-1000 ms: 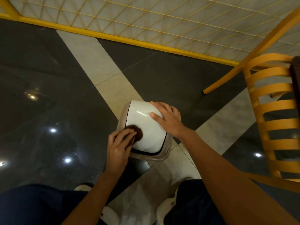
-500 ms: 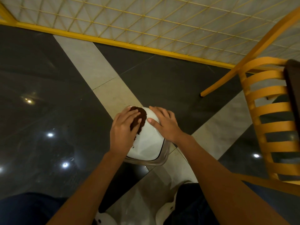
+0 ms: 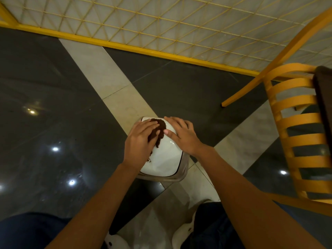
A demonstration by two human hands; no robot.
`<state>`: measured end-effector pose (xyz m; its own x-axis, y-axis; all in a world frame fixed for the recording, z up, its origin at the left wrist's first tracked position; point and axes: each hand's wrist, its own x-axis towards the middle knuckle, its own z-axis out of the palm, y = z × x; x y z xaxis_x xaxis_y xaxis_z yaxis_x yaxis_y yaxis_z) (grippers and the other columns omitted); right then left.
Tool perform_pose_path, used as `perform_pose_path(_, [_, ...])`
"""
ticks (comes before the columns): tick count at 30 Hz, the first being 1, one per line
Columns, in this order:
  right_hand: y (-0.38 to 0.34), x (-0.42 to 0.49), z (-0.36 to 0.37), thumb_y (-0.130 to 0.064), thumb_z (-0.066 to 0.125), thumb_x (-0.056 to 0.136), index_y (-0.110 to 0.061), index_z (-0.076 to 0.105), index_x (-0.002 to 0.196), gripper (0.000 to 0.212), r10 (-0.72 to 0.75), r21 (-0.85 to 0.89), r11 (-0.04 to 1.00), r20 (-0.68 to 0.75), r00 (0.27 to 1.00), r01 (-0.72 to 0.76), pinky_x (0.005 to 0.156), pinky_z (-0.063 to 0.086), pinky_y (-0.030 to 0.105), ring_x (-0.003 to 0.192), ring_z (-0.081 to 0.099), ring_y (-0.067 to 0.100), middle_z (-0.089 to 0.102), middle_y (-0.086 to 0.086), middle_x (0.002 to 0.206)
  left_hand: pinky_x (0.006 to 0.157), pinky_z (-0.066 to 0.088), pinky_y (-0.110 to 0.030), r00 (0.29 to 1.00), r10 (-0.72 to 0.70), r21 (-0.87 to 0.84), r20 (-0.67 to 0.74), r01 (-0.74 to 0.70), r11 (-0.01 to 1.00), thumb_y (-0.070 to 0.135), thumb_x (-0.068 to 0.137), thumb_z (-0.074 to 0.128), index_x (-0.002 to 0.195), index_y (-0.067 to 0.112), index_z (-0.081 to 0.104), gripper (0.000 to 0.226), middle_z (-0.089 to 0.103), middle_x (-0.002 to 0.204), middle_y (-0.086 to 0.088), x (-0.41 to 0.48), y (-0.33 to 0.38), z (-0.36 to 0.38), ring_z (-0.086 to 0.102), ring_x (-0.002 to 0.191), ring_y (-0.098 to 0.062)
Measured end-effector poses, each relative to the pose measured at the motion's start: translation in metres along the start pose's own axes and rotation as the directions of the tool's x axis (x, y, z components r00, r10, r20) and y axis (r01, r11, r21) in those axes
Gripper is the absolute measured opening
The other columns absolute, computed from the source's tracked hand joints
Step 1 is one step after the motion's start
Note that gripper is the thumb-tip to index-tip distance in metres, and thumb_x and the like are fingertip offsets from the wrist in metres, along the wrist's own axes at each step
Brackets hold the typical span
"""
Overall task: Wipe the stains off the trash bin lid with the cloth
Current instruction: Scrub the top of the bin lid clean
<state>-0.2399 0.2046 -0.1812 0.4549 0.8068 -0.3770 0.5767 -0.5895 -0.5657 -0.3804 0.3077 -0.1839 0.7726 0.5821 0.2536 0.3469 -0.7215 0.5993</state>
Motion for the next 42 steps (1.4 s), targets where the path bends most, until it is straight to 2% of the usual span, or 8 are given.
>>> perform_pose_path(5, [0.001, -0.001, 0.000, -0.051, 0.033, 0.095, -0.036, 0.018, 0.144, 0.053, -0.001, 0.003, 1.000, 0.007, 1.000, 0.001, 0.112, 0.013, 0.043, 0.136, 0.011, 0.028, 0.020, -0.005, 0.151, 0.091, 0.043, -0.032, 0.958, -0.284, 0.076, 0.039, 0.280, 0.957, 0.020, 0.090, 0.056, 0.106, 0.006, 0.066, 0.024, 0.067, 0.105, -0.011, 0.037, 0.016, 0.006, 0.057, 0.101, -0.025])
perform_pose_path(13, [0.001, 0.000, -0.002, -0.060, 0.038, 0.089, -0.037, -0.008, 0.145, 0.077, 0.019, 0.017, 1.000, -0.001, 1.000, -0.019, 0.113, 0.008, 0.048, 0.140, 0.005, 0.030, 0.008, -0.003, 0.156, 0.100, 0.038, -0.033, 0.996, -0.049, 0.130, 0.068, 0.040, 0.991, 0.021, 0.089, 0.059, 0.110, 0.008, 0.065, 0.025, 0.068, 0.109, -0.008, 0.029, 0.009, 0.006, 0.059, 0.104, -0.024])
perform_pose_path(17, [0.000, 0.003, -0.005, -0.072, 0.029, 0.079, -0.037, -0.012, 0.144, 0.085, 0.015, -0.062, 0.998, 0.020, 1.000, -0.014, 0.113, -0.003, 0.048, 0.143, -0.002, 0.027, 0.001, -0.003, 0.157, 0.116, 0.016, -0.036, 0.920, -0.364, 0.049, 0.143, 0.361, 0.931, 0.034, 0.097, 0.041, 0.127, 0.011, 0.054, 0.040, 0.047, 0.140, -0.006, 0.038, 0.032, 0.011, 0.031, 0.136, -0.022])
perform_pose_path(20, [-0.006, -0.005, -0.010, -0.068, 0.019, 0.082, -0.037, -0.004, 0.146, 0.075, 0.030, 0.046, 0.999, -0.089, 0.996, -0.026, 0.113, -0.008, 0.042, 0.143, -0.004, 0.019, 0.005, -0.005, 0.157, 0.116, 0.000, -0.035, 0.869, -0.428, -0.135, 0.248, 0.469, 0.873, 0.045, 0.098, 0.023, 0.141, 0.013, 0.038, 0.055, 0.024, 0.153, -0.003, 0.043, 0.046, 0.010, 0.010, 0.144, -0.018])
perform_pose_path(24, [-0.037, -0.008, -0.007, -0.050, 0.027, 0.097, -0.024, 0.019, 0.146, 0.057, -0.036, -0.021, 0.999, -0.326, 0.945, 0.031, 0.114, 0.000, 0.034, 0.142, 0.007, 0.018, 0.022, 0.000, 0.153, 0.118, 0.009, -0.037, 0.842, -0.515, -0.382, 0.159, 0.534, 0.755, 0.041, 0.100, 0.023, 0.144, 0.018, 0.030, 0.050, 0.025, 0.153, 0.000, 0.045, 0.028, -0.009, 0.017, 0.142, -0.015])
perform_pose_path(28, [-0.080, -0.001, 0.004, -0.026, 0.031, 0.100, -0.014, 0.035, 0.140, 0.042, 0.031, 0.049, 0.999, -0.417, 0.908, -0.012, 0.116, 0.016, 0.033, 0.138, 0.022, 0.019, 0.033, 0.004, 0.147, 0.116, 0.019, -0.040, 0.781, -0.613, -0.342, 0.118, 0.612, 0.714, 0.030, 0.100, 0.031, 0.143, 0.018, 0.031, 0.044, 0.029, 0.152, -0.004, 0.038, -0.005, -0.016, 0.023, 0.140, -0.018])
perform_pose_path(33, [-0.109, 0.016, 0.031, -0.038, 0.030, 0.099, -0.010, 0.037, 0.136, 0.047, 0.173, -0.006, 0.982, -0.364, 0.915, -0.188, 0.112, 0.025, 0.040, 0.131, 0.031, 0.025, 0.039, 0.010, 0.141, 0.103, 0.031, -0.032, 0.719, -0.609, -0.391, 0.333, 0.694, 0.605, 0.034, 0.101, 0.030, 0.143, 0.021, 0.029, 0.045, 0.043, 0.142, -0.008, 0.013, -0.011, -0.002, 0.041, 0.130, -0.025])
perform_pose_path(42, [-0.093, 0.022, 0.032, -0.022, 0.055, 0.092, -0.003, 0.059, 0.116, 0.031, -0.202, -0.188, 0.972, -0.356, 0.912, 0.142, 0.098, 0.044, 0.039, 0.109, 0.056, 0.030, 0.061, 0.017, 0.116, 0.091, 0.032, -0.023, 0.730, -0.669, -0.310, 0.139, 0.674, 0.670, 0.035, 0.099, 0.036, 0.138, 0.021, 0.039, 0.042, 0.053, 0.133, -0.003, 0.005, -0.006, 0.015, 0.050, 0.121, -0.021])
